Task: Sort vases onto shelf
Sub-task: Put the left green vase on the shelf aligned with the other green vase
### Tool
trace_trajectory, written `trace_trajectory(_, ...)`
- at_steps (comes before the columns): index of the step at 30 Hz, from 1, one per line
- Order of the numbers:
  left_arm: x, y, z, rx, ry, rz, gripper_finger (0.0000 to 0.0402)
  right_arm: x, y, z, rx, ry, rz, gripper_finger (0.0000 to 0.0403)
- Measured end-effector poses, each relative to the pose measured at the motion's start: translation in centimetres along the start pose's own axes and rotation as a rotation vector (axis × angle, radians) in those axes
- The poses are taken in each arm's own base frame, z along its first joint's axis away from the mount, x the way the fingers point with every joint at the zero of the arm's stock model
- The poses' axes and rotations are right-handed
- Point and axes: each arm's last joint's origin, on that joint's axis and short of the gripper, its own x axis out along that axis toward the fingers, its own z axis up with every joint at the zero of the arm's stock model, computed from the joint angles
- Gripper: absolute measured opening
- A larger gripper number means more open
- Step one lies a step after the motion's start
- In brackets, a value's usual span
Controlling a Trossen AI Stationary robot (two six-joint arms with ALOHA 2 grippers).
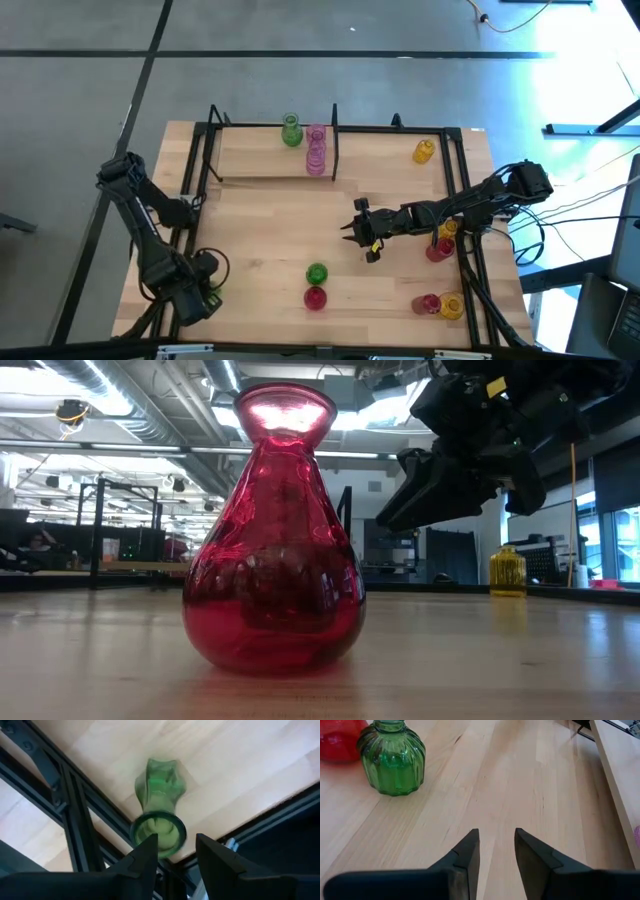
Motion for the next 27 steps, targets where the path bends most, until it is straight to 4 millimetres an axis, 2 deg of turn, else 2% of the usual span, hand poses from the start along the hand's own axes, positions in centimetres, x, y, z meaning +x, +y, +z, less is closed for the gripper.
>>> trace_trajectory(13,1.7,0.5,0.5,0.114,-0.031,0.033,0.0121,0.0,0.0,0.0,0.000,-0.001,0.000,0.0108)
trace_trajectory(17,1.6,0.4,0.7,0.151,-0.038,0.032,0.0094,0.0,0.0,0.0,0.000,-0.001,0.000,0.0108)
trace_trajectory(23,1.5,0.3,1.5,0.228,-0.044,0.039,0.0030,0.0,0.0,0.0,0.000,-0.001,0.000,0.0108)
trace_trajectory(27,1.3,0.3,2.2,0.226,-0.047,0.054,0.0022,0.0,0.0,0.0,0.000,-0.001,0.000,0.0108)
